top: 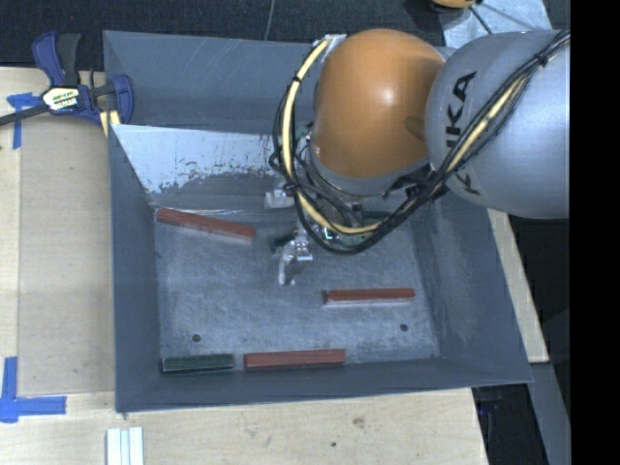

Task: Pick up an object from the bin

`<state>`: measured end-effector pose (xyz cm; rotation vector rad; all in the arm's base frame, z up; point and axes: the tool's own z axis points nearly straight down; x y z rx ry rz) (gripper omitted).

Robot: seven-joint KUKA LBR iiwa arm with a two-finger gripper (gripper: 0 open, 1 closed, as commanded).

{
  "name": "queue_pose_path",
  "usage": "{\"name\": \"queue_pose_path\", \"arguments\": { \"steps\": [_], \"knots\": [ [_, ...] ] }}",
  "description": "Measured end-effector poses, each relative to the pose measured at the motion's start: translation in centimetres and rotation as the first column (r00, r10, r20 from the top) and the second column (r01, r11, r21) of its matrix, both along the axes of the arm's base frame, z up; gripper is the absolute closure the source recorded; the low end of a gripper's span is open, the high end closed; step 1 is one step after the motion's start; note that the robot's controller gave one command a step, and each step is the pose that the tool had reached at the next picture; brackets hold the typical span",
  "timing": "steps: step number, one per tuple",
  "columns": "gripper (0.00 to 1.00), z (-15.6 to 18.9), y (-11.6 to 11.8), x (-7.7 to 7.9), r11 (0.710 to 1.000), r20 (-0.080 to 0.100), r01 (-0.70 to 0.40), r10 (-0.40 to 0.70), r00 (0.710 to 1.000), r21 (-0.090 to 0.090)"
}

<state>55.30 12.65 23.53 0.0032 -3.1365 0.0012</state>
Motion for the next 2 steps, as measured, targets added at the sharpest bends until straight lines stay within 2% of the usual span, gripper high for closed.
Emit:
{"name": "queue_pose_path", "arguments": {
  "steps": [1,2],
  "knots": [
    [0.00,0.4,0.0,0.2,1.000,0.008,0.002,-0.002,1.000,0.002],
    [0.00,-1.0,-4.5,0.6,1.000,0.009,-0.031,0.031,0.999,0.003]
  ]
}}
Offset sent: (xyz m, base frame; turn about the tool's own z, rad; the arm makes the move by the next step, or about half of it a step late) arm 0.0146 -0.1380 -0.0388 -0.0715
